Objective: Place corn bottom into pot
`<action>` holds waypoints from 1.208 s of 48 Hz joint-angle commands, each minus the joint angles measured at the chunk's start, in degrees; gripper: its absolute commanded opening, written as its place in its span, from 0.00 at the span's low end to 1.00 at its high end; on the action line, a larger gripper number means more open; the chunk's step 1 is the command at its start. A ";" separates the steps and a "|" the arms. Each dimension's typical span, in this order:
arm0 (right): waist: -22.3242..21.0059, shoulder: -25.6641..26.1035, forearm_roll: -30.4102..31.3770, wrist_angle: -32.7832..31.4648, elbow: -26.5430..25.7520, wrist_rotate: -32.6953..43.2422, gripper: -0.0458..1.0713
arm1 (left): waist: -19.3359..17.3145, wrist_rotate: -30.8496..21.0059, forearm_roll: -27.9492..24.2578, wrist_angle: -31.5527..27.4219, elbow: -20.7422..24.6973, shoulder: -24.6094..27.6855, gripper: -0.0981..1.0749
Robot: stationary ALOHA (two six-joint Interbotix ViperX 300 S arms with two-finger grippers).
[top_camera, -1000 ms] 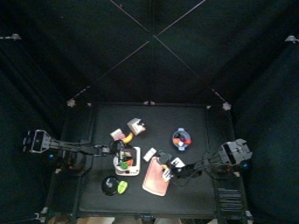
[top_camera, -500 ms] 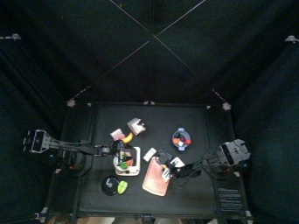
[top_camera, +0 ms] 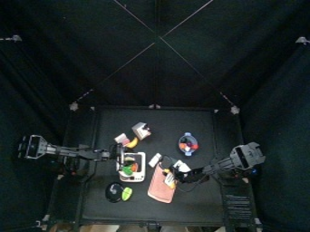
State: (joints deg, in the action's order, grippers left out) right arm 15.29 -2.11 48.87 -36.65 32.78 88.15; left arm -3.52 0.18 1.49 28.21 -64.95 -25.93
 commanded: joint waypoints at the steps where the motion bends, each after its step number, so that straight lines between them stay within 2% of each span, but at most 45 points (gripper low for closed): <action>1: -0.79 1.23 3.87 0.09 -4.39 0.00 0.50 | -0.26 -0.09 0.26 0.62 -1.23 -3.69 0.83; 8: -2.20 -1.23 11.60 0.44 -10.11 0.00 0.50 | -1.58 0.18 1.49 0.53 -4.83 -9.05 0.83; 13: -2.99 -3.96 15.73 2.90 -14.77 -0.09 0.50 | -3.25 0.09 1.76 0.62 -7.12 -10.63 0.83; 21: -4.92 -9.67 19.07 8.61 -21.53 -0.18 0.50 | -5.54 0.09 1.93 0.62 -8.79 -10.99 0.83; 32: -7.73 -16.08 21.09 12.13 -28.48 -0.26 0.50 | -6.42 0.09 1.85 0.53 -9.32 -10.99 0.83; 42: -9.23 -18.63 20.65 15.03 -30.41 -0.09 0.53 | -6.59 0.18 1.93 0.26 -9.40 -11.16 0.83; 52: -9.23 -18.63 20.21 15.29 -30.67 0.00 0.68 | -6.59 0.09 1.93 0.26 -9.49 -11.16 0.83; 58: -9.23 -18.28 20.21 15.29 -31.38 0.00 0.73 | -6.59 0.09 1.93 0.26 -9.40 -11.16 0.83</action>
State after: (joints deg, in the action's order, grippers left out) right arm 6.33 -22.24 69.08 -21.45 3.43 87.98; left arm -9.93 0.35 3.34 28.21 -74.97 -37.09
